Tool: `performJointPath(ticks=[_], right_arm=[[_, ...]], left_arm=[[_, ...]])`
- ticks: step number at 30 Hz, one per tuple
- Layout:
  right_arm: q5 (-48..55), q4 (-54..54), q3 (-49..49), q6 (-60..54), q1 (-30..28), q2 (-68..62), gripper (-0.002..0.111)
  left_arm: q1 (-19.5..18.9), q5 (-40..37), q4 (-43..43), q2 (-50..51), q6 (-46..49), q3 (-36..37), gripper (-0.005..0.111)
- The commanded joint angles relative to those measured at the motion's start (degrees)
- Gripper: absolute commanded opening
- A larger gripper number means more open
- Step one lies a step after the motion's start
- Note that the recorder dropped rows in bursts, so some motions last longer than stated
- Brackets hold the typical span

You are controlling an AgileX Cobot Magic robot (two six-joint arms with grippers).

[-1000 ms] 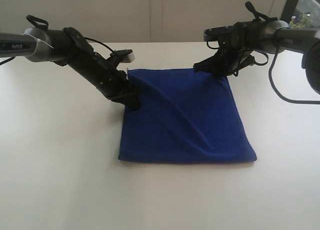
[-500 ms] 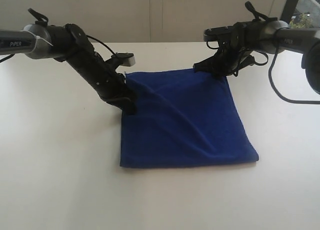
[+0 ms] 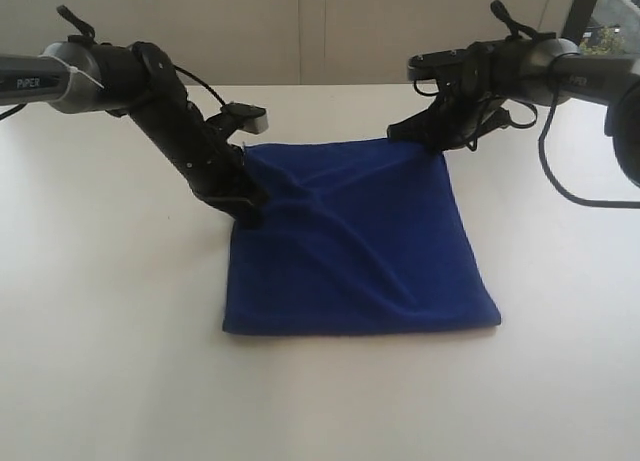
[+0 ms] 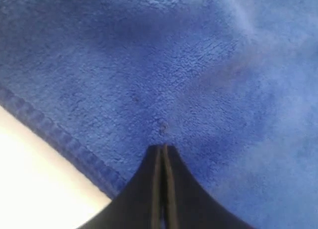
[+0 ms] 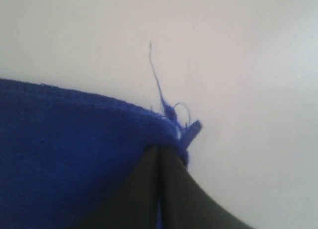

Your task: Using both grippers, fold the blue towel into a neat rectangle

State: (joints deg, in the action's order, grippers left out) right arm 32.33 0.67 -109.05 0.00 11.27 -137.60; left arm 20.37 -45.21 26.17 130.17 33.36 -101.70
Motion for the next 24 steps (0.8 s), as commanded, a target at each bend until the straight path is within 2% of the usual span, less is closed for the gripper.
performJointPath(ticks=[1, 11, 17, 19, 24], right_arm=[[-0.1, 0.59, -0.46, 0.0, -0.48, 4.85, 0.0], [6.68, 0.59, -0.46, 0.0, -0.48, 13.2, 0.0], [15.3, 0.13, -0.46, -1.42, -0.37, 16.61, 0.0], [16.82, -2.27, 0.74, -2.99, 0.14, 16.61, 0.0], [15.95, -4.6, 6.34, -6.04, 2.25, 16.63, 0.0]], left_arm=[[-0.37, 0.05, -4.47, -1.68, 1.26, 0.26, 0.0], [-0.37, -2.35, -9.83, -2.54, 0.96, 0.26, 0.0], [-0.37, -3.24, -9.92, -10.96, -5.0, 0.26, 0.0], [0.41, -5.96, -5.12, -12.66, -4.43, 2.42, 0.0], [4.07, -3.02, -5.25, -12.84, -4.07, 12.77, 0.0]])
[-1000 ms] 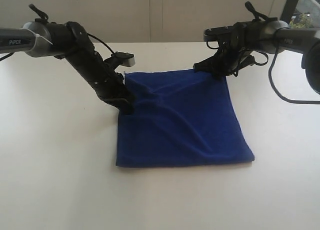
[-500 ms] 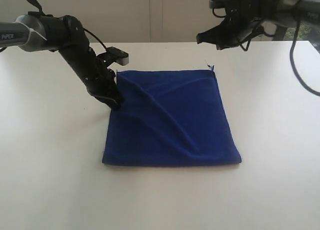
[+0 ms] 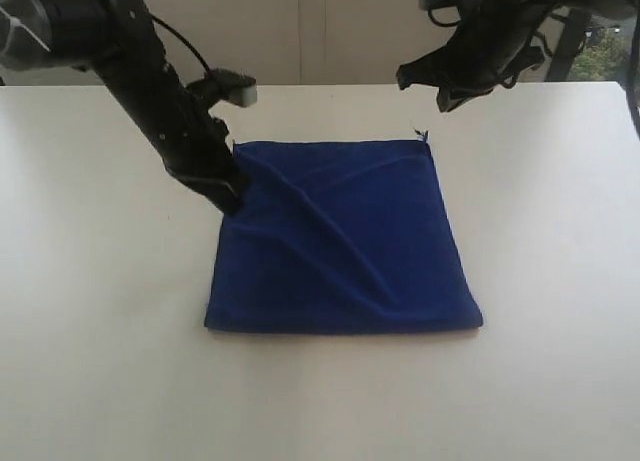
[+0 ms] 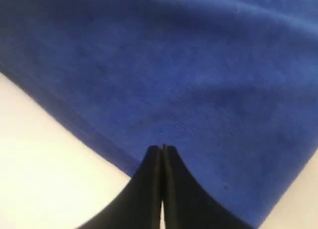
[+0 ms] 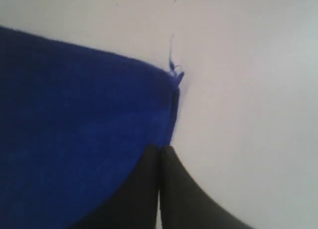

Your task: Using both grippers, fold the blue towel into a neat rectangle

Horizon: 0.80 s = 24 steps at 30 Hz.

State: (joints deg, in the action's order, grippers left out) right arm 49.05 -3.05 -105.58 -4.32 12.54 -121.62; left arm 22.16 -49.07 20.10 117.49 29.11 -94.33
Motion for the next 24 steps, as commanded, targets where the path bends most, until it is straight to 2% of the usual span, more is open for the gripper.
performJointPath(ticks=[1, 5, 12, 16, 24], right_arm=[[-1.57, -0.88, 3.9, -1.72, 1.07, 0.65, 0.0], [-4.03, -0.99, 6.78, -1.81, 1.07, 0.65, 0.0], [-5.06, -0.99, 8.05, -1.81, 1.07, 0.65, 0.0], [-4.48, -1.15, 8.05, -1.7, 1.07, 0.65, 0.0], [-2.9, -1.15, 8.05, -1.7, 1.07, 0.65, 0.0]], left_arm=[[2.94, 2.23, 0.81, -0.16, 0.78, 7.05, 0.0], [3.91, 4.37, 0.81, -0.19, 0.91, 8.68, 0.0], [3.92, -0.68, -3.76, 0.98, -1.12, 8.99, 0.0], [3.68, 0.75, -4.38, 2.68, -1.31, 11.64, 0.0], [3.68, -0.27, -15.94, 2.62, -10.38, 13.2, 0.0]])
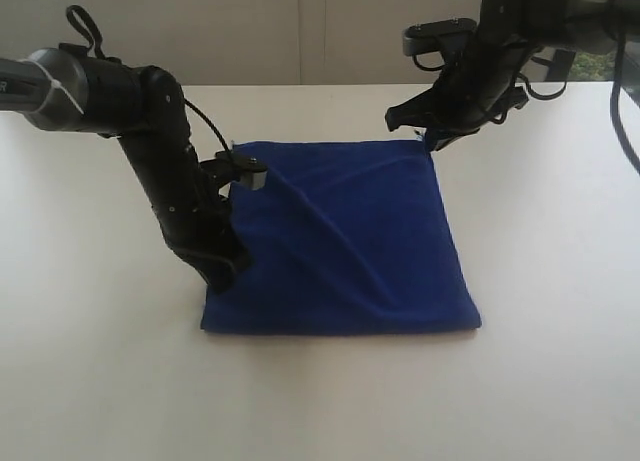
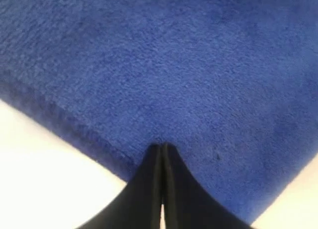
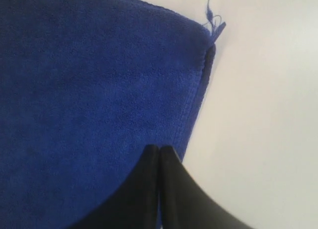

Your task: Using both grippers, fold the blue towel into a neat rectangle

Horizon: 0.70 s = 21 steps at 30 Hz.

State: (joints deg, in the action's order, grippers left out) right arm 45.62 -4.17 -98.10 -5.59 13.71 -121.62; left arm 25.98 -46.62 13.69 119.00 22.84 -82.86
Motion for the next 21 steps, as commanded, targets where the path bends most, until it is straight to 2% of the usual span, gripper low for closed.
performJointPath(ticks=[1, 7, 12, 21], right_arm=[[0.53, -0.04, 0.56, -0.43, -0.1, 0.65, 0.0], [0.54, -0.29, 0.56, -0.43, -0.1, 0.65, 0.0], [0.43, -2.62, 0.56, -0.43, -0.1, 0.65, 0.0], [0.53, -8.27, 0.56, -2.13, -0.07, 0.65, 0.0]], left_arm=[[-0.14, -3.16, -10.85, 0.97, -5.18, 1.73, 0.0], [-0.14, -4.79, -12.88, 0.98, -6.62, 1.73, 0.0], [-0.14, -4.44, -10.16, 0.2, -6.62, 0.9, 0.0], [-0.14, -1.36, -7.99, -9.15, -6.38, -1.23, 0.0]])
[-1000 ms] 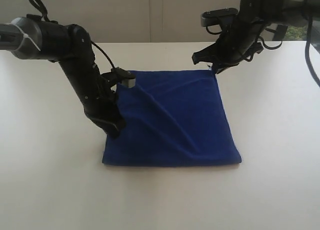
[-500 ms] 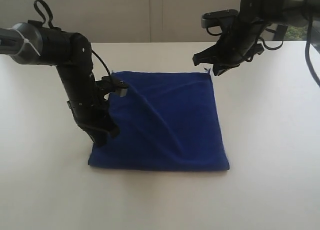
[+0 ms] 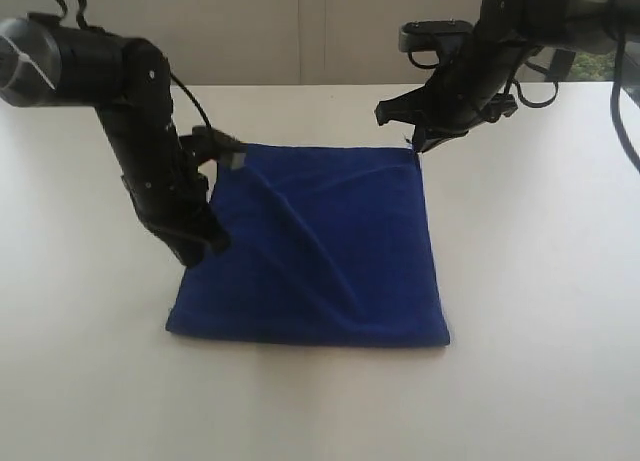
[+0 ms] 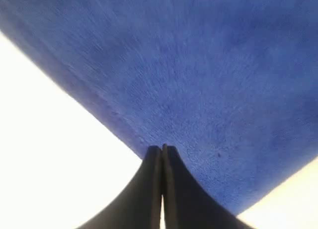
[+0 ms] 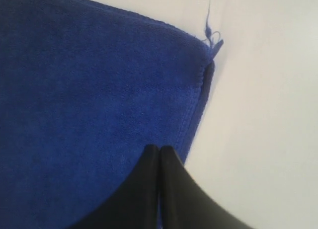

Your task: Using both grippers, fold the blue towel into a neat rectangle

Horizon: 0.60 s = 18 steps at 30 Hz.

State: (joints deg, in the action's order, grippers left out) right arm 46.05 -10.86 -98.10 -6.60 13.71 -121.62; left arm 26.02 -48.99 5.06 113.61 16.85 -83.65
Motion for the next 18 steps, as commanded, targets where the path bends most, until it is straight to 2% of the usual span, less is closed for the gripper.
performJointPath(ticks=[1, 7, 18], right_arm=[[0.1, -2.17, 0.56, -1.11, 0.03, 0.65, 0.0], [-0.67, -2.83, 0.56, -0.86, 0.14, -1.09, 0.0], [-9.14, -2.83, 0.56, -0.86, 0.27, -6.84, 0.0]], left_arm=[[-0.19, 1.73, 0.64, -3.87, -0.4, -0.45, 0.0], [-0.19, 5.6, 0.85, -0.99, -0.4, 2.0, 0.0], [-0.19, 6.37, 1.83, 0.9, -0.63, 3.98, 0.0]])
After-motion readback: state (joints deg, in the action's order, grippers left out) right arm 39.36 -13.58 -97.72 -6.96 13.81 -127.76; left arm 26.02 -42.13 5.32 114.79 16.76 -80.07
